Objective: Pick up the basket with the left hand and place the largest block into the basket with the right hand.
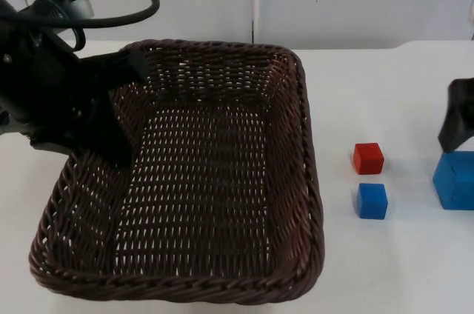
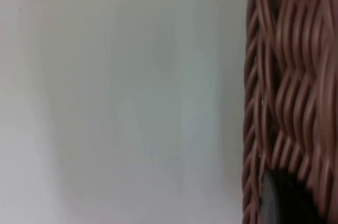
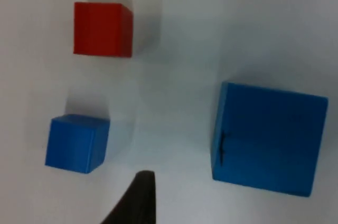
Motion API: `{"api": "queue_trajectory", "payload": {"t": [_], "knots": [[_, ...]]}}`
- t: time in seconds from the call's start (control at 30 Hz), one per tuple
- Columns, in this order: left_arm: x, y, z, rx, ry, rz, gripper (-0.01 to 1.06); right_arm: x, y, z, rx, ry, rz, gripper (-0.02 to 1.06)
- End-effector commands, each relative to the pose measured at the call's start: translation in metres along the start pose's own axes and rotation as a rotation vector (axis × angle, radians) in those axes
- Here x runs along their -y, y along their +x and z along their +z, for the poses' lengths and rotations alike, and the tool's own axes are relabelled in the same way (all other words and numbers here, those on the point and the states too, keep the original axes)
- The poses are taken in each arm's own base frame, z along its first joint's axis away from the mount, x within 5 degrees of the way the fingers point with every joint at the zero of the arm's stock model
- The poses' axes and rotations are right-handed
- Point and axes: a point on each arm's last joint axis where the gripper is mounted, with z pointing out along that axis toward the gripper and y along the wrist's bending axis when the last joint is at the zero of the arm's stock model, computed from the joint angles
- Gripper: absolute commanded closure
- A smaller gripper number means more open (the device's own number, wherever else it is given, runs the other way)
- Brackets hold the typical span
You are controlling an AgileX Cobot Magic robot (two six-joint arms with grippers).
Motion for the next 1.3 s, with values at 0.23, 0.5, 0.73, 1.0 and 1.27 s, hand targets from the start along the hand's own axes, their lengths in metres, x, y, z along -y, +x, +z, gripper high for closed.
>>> {"api": "queue_trajectory", "payload": {"t": [0.23,0.5,0.73,1.0,1.27], "knots": [[0.004,0.0,-0.005,0.018,0.027,-0.013,1.05,0.001,-0.013,0.02,0.007,0.033,0.02,0.0],[0.004,-0.001,-0.005,0.022,0.026,-0.013,1.05,0.002,-0.013,0.044,0.008,0.033,0.024,0.0],[0.003,-0.001,-0.005,0.025,0.025,-0.013,1.05,0.003,-0.007,0.068,-0.046,0.037,0.031,0.0],[0.003,-0.001,-0.005,0.027,0.024,-0.008,1.05,0.004,-0.003,0.078,-0.076,0.041,0.031,0.07],[0.004,-0.001,-0.005,0.03,0.03,-0.014,1.05,0.004,-0.004,0.078,-0.063,0.037,0.037,0.54]]}}
